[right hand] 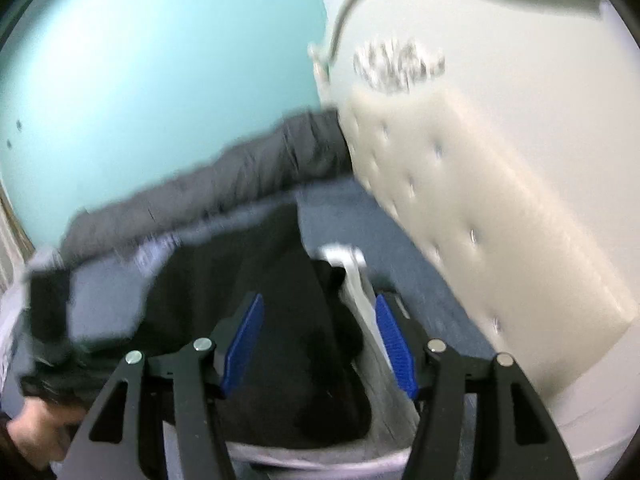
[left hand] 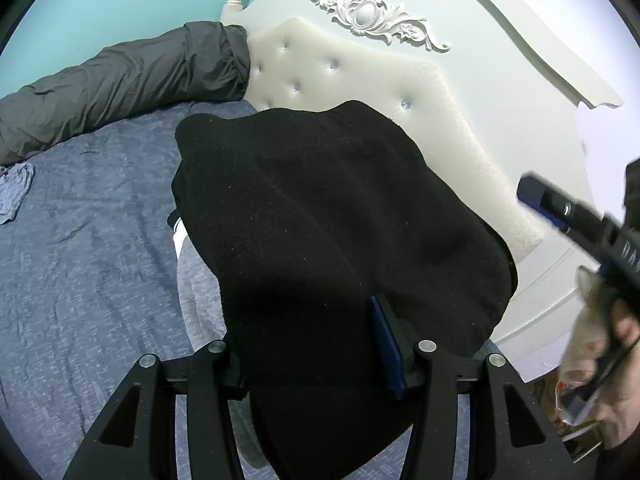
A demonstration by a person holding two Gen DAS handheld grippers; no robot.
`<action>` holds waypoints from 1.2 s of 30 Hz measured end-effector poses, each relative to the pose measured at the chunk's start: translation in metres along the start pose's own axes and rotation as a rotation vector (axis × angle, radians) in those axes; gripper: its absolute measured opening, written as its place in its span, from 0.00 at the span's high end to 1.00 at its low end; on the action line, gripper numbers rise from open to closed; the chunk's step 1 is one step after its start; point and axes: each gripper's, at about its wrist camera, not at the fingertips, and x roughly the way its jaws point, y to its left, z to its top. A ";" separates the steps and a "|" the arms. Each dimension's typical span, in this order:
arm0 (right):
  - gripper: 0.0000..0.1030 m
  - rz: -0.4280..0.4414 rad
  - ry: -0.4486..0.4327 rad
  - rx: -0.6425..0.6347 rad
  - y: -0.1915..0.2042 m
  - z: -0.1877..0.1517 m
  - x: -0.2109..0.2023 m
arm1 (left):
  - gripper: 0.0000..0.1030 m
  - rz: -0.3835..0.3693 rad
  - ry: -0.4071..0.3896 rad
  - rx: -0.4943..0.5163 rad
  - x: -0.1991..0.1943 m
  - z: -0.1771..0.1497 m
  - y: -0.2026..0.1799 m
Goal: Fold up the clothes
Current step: 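Lift the folded sweater with both grippers and carry it toward the clothes stack, then lower the black sweater onto the folded clothes stack with both grippers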
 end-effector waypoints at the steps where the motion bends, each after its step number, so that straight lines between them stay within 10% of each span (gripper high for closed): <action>1: 0.88 0.025 0.011 -0.026 0.011 0.005 0.000 | 0.48 0.003 0.000 -0.004 0.001 0.001 0.000; 7: 0.95 -0.003 0.197 -0.122 0.045 -0.006 0.051 | 0.40 0.036 -0.021 -0.031 -0.019 0.002 0.010; 17: 1.00 -0.001 0.145 -0.003 0.014 -0.009 0.071 | 0.36 0.121 -0.104 0.105 -0.038 0.032 0.002; 23: 1.00 -0.008 0.159 0.017 0.002 -0.016 0.073 | 0.61 0.143 -0.013 0.131 0.008 0.024 0.004; 36: 1.00 0.007 0.145 0.108 -0.032 -0.040 0.080 | 0.63 0.137 0.019 0.177 0.014 0.014 -0.006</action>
